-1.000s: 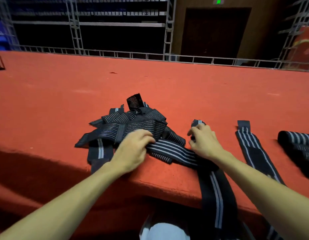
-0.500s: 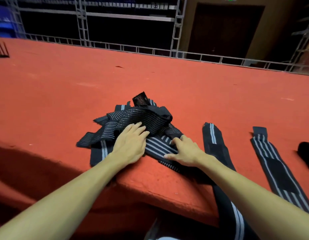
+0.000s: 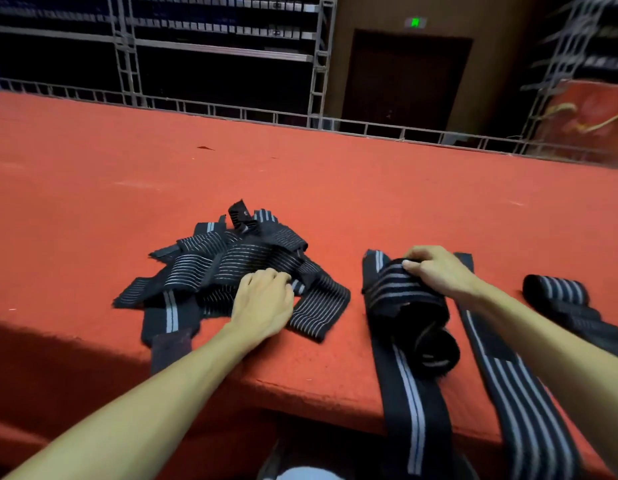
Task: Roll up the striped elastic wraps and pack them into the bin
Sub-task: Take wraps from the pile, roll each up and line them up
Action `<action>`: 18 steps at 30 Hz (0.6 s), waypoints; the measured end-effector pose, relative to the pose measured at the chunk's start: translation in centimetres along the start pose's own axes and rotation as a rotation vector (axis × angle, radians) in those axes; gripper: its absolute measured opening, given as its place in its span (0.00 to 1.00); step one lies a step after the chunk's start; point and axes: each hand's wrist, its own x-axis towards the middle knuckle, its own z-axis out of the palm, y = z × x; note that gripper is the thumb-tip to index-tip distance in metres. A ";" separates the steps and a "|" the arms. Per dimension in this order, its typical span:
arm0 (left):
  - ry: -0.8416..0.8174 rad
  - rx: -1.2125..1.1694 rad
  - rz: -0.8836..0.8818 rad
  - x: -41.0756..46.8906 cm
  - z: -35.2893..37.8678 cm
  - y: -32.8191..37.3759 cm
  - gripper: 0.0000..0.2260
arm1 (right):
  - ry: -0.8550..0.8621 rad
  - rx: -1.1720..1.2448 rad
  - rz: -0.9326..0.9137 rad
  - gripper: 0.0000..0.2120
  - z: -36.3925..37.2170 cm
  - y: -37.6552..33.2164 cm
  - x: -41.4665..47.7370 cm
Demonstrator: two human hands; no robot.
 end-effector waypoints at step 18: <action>-0.334 -0.325 0.020 0.1 4.7 15.2 0.17 | -0.057 0.040 0.119 0.09 1.4 12.7 -6.6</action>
